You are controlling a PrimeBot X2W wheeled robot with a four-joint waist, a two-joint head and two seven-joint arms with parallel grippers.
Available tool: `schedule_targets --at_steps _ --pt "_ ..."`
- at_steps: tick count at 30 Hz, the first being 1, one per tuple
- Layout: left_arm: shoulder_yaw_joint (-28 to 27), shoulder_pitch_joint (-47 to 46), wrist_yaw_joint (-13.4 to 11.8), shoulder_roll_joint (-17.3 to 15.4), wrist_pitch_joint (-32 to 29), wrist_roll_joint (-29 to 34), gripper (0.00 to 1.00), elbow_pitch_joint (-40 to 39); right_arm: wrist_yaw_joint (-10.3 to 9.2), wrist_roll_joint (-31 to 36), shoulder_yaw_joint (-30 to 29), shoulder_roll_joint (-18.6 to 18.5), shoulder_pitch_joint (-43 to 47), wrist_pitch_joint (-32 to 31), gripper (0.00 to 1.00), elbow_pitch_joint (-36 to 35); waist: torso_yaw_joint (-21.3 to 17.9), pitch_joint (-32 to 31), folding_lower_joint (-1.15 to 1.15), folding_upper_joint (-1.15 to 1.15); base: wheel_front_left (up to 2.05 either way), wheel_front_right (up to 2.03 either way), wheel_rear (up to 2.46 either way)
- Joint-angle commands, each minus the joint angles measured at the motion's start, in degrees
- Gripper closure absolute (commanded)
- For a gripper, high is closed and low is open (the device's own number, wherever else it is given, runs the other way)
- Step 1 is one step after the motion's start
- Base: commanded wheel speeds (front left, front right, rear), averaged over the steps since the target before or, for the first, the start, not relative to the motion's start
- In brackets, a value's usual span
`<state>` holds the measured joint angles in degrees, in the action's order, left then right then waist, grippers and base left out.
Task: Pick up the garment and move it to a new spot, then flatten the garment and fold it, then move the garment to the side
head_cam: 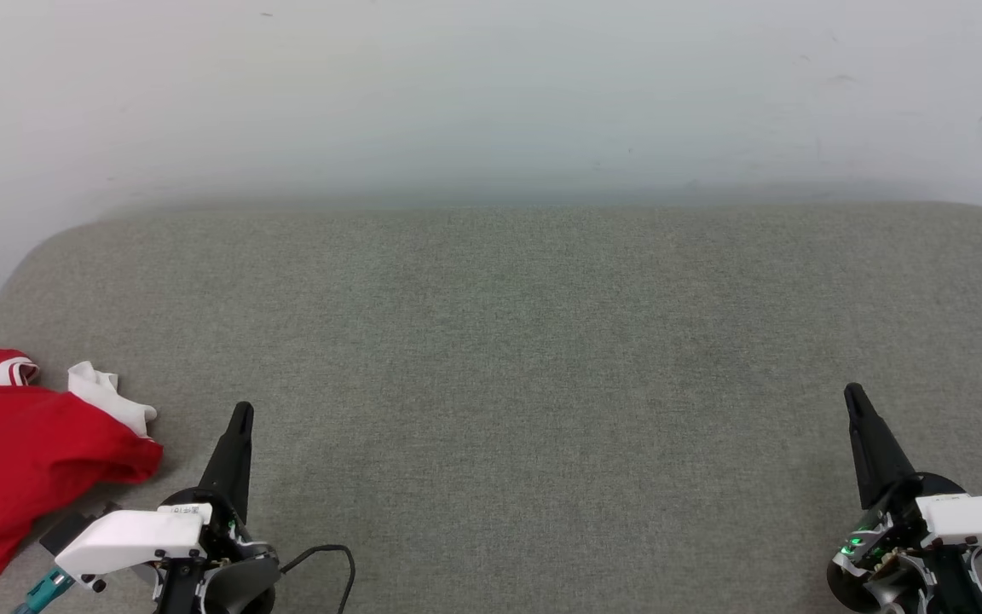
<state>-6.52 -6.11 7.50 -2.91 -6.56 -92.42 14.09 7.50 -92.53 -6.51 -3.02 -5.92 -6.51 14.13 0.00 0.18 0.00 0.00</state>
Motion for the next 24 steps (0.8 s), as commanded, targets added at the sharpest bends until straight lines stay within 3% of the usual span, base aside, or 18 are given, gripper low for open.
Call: schedule_targets --at_steps 1,3,4,5,6,7,24 --pt "-0.14 -0.33 0.11 0.14 -0.1 0.01 1.0 -0.07 -0.02 0.25 0.03 0.23 -0.75 0.05 1.0 0.07 0.0 0.0 0.0 0.0 0.0 0.0 0.0" --pt "-0.14 -0.33 0.11 0.14 -0.1 0.01 1.0 -0.07 -0.02 0.25 0.03 0.23 -0.75 0.05 1.0 0.07 0.0 0.0 0.0 0.0 0.0 0.0 0.0" --pt "0.06 0.05 -0.01 0.0 0.02 0.01 0.0 0.16 0.01 0.0 0.01 0.0 0.09 0.02 0.0 0.11 0.0 0.0 0.0 0.0 0.0 0.0 0.0" --pt "0.19 0.26 -0.01 0.02 0.04 0.02 0.0 0.59 0.0 0.01 0.05 0.0 0.4 0.04 0.0 0.46 0.0 0.0 0.0 0.0 0.0 0.0 0.0" --pt "0.28 0.66 -0.01 0.04 0.07 0.02 1.0 1.02 0.0 0.01 0.1 0.02 0.83 0.06 1.0 0.95 0.0 0.0 0.0 0.0 0.0 0.0 0.0" --pt "0.5 0.89 -0.02 0.05 0.21 0.05 0.0 1.1 -0.01 0.06 0.24 0.02 1.1 0.23 0.0 0.98 0.0 0.0 0.0 0.0 0.0 0.0 0.0" --pt "5.57 0.85 -0.02 -0.06 4.77 1.87 0.0 -2.72 -0.01 3.51 3.98 -0.07 2.08 4.77 0.0 -3.12 0.1 -0.01 0.0 0.0 0.0 0.0 0.0"
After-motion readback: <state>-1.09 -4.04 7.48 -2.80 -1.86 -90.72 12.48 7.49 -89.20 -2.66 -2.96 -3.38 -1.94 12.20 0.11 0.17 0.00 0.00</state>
